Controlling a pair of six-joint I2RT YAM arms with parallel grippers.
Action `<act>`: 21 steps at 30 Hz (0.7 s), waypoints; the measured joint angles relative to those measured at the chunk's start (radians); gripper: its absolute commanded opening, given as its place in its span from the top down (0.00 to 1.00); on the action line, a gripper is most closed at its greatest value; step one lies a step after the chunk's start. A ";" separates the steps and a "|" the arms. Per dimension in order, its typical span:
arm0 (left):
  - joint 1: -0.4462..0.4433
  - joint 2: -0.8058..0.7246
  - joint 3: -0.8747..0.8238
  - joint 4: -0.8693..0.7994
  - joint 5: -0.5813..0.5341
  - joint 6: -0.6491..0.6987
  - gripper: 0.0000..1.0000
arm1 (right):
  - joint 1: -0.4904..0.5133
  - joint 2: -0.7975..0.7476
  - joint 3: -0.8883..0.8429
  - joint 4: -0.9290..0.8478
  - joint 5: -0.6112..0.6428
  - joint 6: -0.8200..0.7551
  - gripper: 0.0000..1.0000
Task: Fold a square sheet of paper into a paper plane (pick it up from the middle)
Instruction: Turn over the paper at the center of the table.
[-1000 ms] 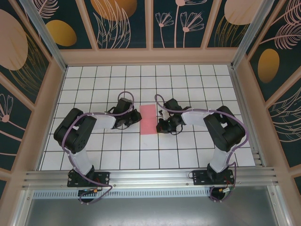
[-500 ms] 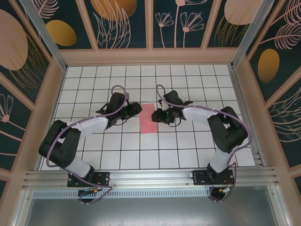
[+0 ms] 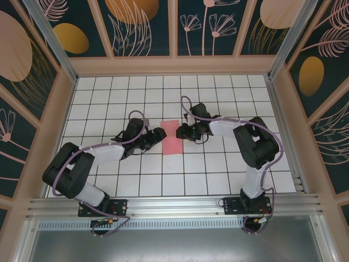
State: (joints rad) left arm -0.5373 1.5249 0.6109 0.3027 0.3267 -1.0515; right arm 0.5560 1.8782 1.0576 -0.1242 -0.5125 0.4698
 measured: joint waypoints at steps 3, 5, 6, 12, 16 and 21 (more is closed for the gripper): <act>-0.006 0.002 -0.003 0.030 0.008 -0.017 0.27 | 0.000 0.006 0.000 0.014 -0.021 -0.003 0.78; -0.009 0.011 -0.003 0.052 0.014 -0.027 0.27 | 0.000 0.006 0.000 0.020 -0.031 -0.005 0.85; -0.010 0.019 -0.005 0.066 0.019 -0.034 0.28 | 0.000 0.006 0.000 0.024 -0.034 -0.008 0.88; -0.027 0.071 -0.020 0.138 0.061 -0.071 0.33 | -0.004 0.006 -0.014 0.069 -0.041 0.008 0.92; -0.034 0.110 -0.020 0.185 0.085 -0.084 0.38 | -0.033 0.006 -0.050 0.096 -0.050 0.024 0.92; -0.037 0.152 -0.018 0.229 0.103 -0.090 0.43 | -0.053 0.006 -0.066 0.111 -0.057 0.041 0.92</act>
State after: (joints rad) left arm -0.5747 1.6772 0.5934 0.5312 0.4297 -1.1416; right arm 0.5026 1.8839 0.9913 -0.0135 -0.5697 0.5106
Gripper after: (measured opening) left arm 0.581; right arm 0.076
